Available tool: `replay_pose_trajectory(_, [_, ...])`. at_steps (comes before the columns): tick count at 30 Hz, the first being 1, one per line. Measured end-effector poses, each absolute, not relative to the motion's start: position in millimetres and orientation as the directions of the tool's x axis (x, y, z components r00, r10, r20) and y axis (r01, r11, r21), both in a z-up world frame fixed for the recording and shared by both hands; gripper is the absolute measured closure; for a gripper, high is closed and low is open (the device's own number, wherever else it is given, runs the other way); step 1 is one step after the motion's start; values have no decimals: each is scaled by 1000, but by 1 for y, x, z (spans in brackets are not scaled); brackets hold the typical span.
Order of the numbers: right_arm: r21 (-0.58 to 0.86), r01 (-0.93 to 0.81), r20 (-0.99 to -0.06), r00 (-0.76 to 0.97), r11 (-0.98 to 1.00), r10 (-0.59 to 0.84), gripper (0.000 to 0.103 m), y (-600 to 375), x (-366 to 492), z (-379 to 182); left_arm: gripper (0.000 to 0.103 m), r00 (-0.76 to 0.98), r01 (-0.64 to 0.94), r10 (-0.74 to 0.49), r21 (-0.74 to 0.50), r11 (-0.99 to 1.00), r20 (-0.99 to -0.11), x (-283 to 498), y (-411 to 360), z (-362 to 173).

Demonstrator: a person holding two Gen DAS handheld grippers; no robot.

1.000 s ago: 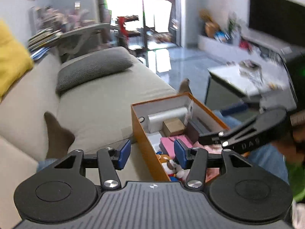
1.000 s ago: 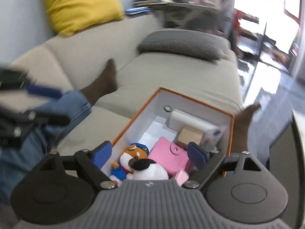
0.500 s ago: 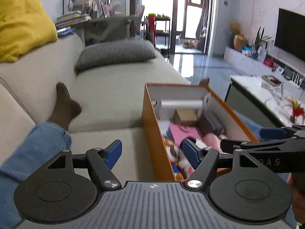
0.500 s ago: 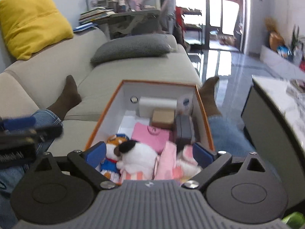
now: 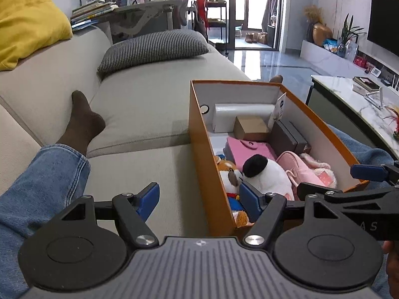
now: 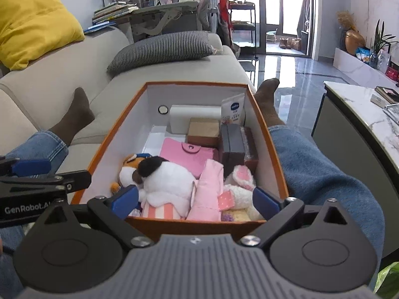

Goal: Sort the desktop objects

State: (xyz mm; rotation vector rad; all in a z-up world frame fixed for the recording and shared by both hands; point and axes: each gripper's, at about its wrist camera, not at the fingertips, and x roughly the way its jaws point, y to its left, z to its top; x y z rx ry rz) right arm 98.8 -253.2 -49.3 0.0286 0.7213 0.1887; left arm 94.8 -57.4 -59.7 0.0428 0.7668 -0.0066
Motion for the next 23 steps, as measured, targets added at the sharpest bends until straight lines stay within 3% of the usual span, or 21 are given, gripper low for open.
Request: replay_pose_trajectory(23, [95,-172,-660,727,980,192,5,-256,102,-62,20,694,6,13,23,1000,-720,98,-57,-62])
